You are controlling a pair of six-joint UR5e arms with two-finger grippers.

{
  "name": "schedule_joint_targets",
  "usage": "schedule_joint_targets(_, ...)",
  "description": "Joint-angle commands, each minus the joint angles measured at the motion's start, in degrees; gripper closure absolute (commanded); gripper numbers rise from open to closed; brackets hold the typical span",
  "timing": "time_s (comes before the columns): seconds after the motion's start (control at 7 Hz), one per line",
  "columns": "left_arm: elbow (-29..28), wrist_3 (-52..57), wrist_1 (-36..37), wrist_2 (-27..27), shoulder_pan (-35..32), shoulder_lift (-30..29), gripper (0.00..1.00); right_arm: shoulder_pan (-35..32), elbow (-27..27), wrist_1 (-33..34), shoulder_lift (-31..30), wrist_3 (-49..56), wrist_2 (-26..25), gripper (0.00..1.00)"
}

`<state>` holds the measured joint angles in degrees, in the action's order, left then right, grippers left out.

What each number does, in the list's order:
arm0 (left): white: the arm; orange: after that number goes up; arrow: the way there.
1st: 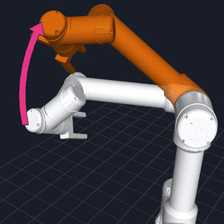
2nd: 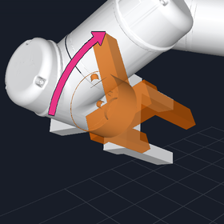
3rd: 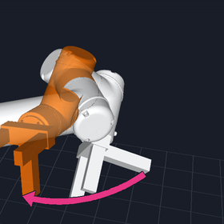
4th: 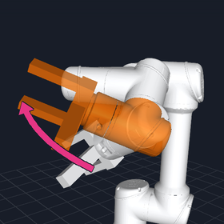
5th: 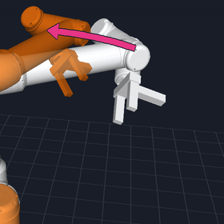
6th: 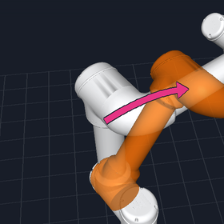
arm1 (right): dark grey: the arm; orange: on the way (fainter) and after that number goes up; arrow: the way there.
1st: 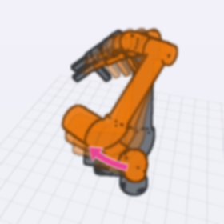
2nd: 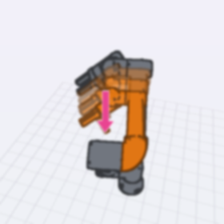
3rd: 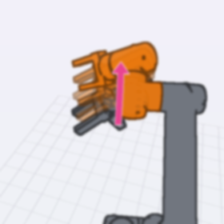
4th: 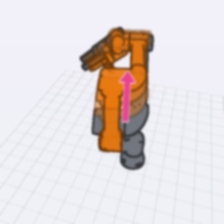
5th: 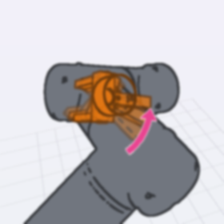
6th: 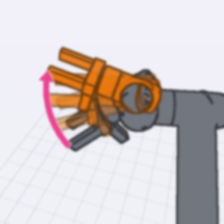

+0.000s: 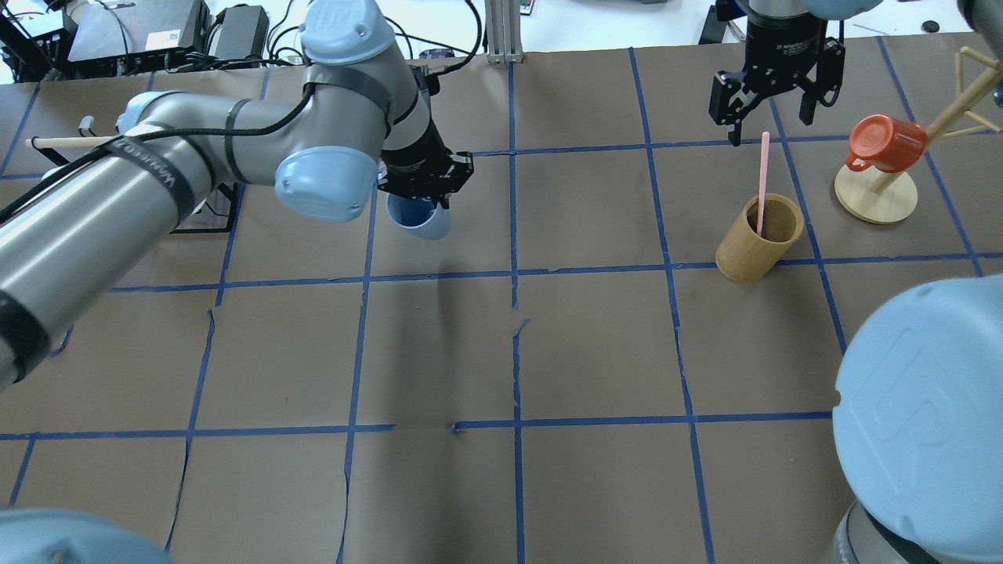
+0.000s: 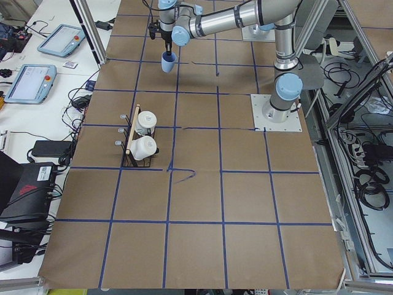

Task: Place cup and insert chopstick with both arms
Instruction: 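Carry the blue cup to center with left gripper while right descends to chopstick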

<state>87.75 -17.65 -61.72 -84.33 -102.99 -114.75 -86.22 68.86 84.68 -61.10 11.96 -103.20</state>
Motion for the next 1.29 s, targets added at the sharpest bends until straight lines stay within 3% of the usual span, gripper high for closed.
schedule_joint_targets(0.0, -11.5, -0.3, -0.4, 0.1, -4.2, -9.5, 1.0, 0.0, 0.7, -2.7, 1.7, 1.2, 0.2, 0.0)
schedule_joint_targets(0.29, -11.6, -0.6, -9.6, -0.5, -9.9, -9.1, 1.0, 0.2, 1.2, -5.4, 1.7, 3.8, 0.1, 0.07)
schedule_joint_targets(0.43, -9.1, -0.6, -12.0, -0.7, -10.6, -8.5, 1.0, 0.6, 1.1, -5.3, 1.3, 3.9, 0.1, 0.17)
schedule_joint_targets(0.57, -6.8, -0.6, -11.5, -0.4, -10.6, -8.7, 1.0, 1.7, 1.0, -3.7, 1.2, 3.6, 1.0, 0.23)
schedule_joint_targets(0.71, -6.9, -0.5, -11.1, -0.7, -10.6, -8.9, 1.0, 2.1, 1.3, -1.0, 1.3, 3.0, 4.3, 0.22)
schedule_joint_targets(0.86, -7.1, 0.1, -7.9, -0.7, -10.6, -9.5, 0.31, 2.3, 1.7, -1.3, 1.3, 3.3, 4.7, 0.21)
schedule_joint_targets(1.0, -7.2, -0.8, -5.5, -0.6, -10.5, -9.3, 0.0, 2.5, 2.2, -1.2, 1.3, 3.5, 4.7, 0.22)
schedule_joint_targets(1.14, -7.2, -0.8, -5.9, -0.5, -9.6, -7.7, 0.0, 2.5, 2.5, -1.3, 1.4, 3.4, 4.8, 0.28)
